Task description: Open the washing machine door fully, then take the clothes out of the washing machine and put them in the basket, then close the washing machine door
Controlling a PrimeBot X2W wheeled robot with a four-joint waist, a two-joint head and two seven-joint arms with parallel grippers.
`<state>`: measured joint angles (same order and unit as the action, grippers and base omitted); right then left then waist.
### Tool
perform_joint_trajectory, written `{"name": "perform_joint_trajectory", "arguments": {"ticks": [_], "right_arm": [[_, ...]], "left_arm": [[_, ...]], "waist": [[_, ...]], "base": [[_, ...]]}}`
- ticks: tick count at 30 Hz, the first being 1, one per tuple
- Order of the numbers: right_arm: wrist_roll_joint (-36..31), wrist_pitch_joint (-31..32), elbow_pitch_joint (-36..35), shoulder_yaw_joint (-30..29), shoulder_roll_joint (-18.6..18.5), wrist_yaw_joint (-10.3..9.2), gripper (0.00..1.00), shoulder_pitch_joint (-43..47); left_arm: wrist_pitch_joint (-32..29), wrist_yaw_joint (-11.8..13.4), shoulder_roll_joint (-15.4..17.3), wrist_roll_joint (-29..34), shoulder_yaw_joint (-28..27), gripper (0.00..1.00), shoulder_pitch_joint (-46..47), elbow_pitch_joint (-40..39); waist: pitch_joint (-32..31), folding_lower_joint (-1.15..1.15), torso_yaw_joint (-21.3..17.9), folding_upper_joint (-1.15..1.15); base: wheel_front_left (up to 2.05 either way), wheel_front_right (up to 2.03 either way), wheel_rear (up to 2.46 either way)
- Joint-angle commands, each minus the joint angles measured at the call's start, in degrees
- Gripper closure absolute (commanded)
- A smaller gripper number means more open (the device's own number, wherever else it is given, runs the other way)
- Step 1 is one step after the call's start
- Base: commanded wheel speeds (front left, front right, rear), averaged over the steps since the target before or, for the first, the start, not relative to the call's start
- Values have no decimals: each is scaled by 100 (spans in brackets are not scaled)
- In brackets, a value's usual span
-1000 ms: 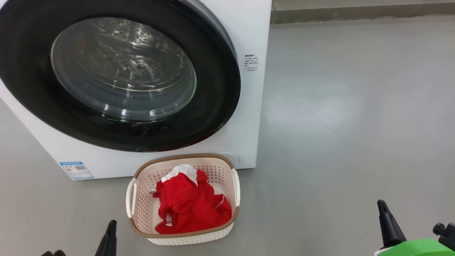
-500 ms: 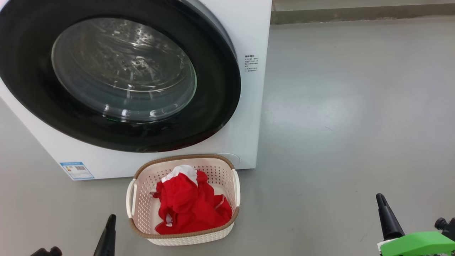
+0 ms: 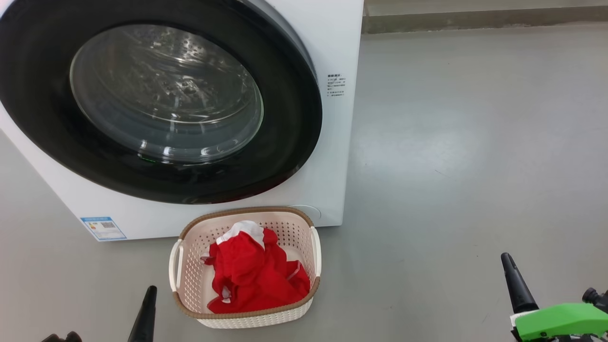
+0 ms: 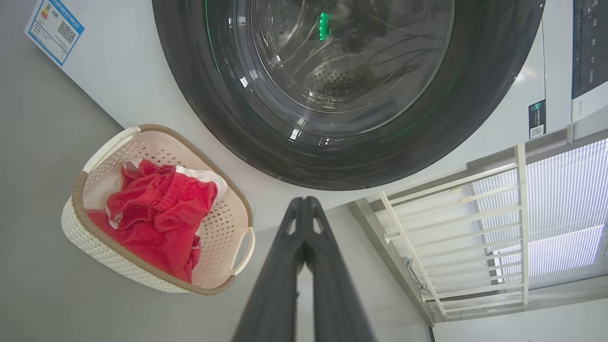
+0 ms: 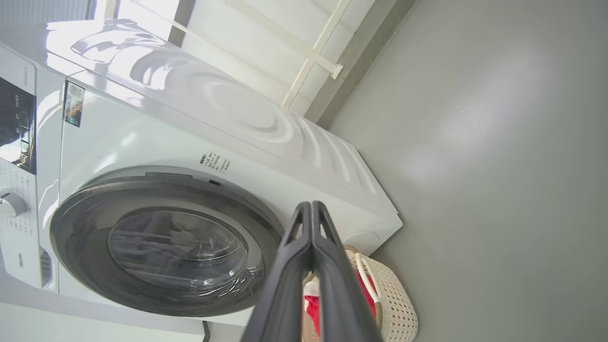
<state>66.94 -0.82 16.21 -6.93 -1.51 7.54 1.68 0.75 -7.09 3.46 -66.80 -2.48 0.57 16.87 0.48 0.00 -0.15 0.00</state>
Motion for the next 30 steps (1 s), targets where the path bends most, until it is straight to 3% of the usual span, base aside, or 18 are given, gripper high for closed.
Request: {"name": "perform_joint_trajectory", "arguments": {"ticks": [1,30], "right_arm": [[194,64,-166,36,-104,-3,100,-342],[1829,537,-187,33,-127,-5,100,-675]], "left_arm": [[-57,-27,46,-197,-187,100,314,-173],[-531,-36,-27,-1839,-347,100,509,-232]], "waist": [[-2,0,1,0],[-29,0,11,0]], "base": [[0,0,0],[0,0,0]]}}
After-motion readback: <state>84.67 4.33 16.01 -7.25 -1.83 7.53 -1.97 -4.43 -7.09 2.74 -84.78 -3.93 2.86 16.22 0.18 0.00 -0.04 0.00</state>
